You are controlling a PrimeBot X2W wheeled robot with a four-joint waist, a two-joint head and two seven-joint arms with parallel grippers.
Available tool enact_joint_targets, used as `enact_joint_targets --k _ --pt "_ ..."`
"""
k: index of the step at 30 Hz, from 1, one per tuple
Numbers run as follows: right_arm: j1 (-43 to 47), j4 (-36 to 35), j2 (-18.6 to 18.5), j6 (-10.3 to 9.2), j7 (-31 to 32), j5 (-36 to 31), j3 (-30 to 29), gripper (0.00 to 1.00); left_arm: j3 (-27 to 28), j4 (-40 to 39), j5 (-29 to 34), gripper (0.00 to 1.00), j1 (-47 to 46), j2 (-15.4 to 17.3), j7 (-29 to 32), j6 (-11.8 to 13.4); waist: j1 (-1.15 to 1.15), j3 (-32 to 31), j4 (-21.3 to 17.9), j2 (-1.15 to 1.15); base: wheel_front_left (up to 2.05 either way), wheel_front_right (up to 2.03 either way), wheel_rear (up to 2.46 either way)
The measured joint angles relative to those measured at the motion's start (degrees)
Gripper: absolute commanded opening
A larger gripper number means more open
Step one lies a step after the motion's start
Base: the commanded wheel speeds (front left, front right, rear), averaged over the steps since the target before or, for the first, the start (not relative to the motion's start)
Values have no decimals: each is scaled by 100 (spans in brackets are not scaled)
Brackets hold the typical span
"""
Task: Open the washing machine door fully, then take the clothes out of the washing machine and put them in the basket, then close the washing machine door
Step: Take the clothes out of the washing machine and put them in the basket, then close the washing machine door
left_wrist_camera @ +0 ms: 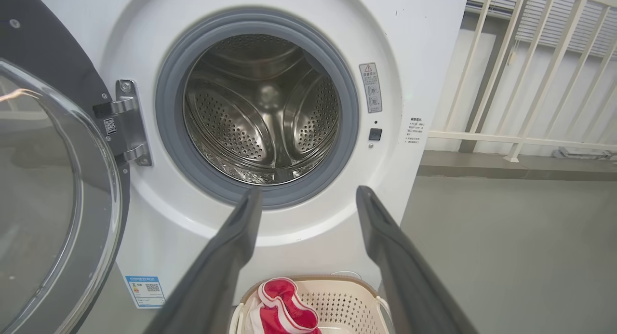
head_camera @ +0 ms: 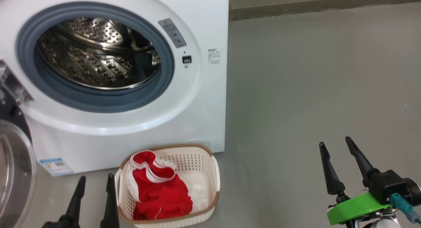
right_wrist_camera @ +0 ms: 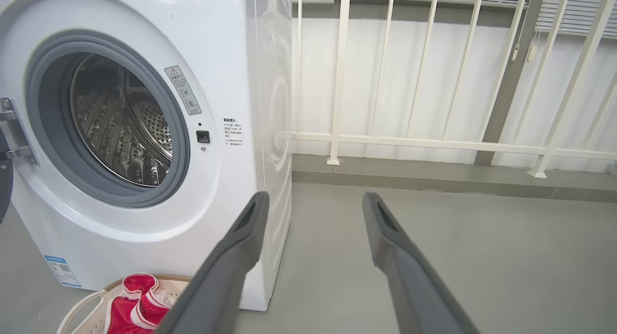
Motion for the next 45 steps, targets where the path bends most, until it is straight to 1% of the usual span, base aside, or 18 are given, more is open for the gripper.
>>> enact_joint_targets --k 10,17,19,25,34,45 --pt "-1 13 1 0 0 0 4 100 -52 -135 -16 100 19 3 0 1 0 72 50 0 -133 133 0" --pt "-2 32 1 0 0 0 15 100 -64 -104 -27 100 18 3 -1 10 0 77 104 0 -22 22 0" --pt "-3 35 1 0 0 0 14 100 -69 -96 -27 100 16 3 -2 56 0 77 132 0 0 0 0" --pt "-3 46 1 0 0 0 13 100 -53 -86 -69 100 13 23 -7 85 0 78 255 0 0 0 0" --pt "-3 46 1 0 0 0 86 100 -2 -87 -69 100 8 102 -9 178 0 70 568 0 0 0 0" --pt "-28 31 0 0 0 -18 250 100 18 -124 -49 100 -42 135 -10 304 0 117 1173 0 0 0 0"
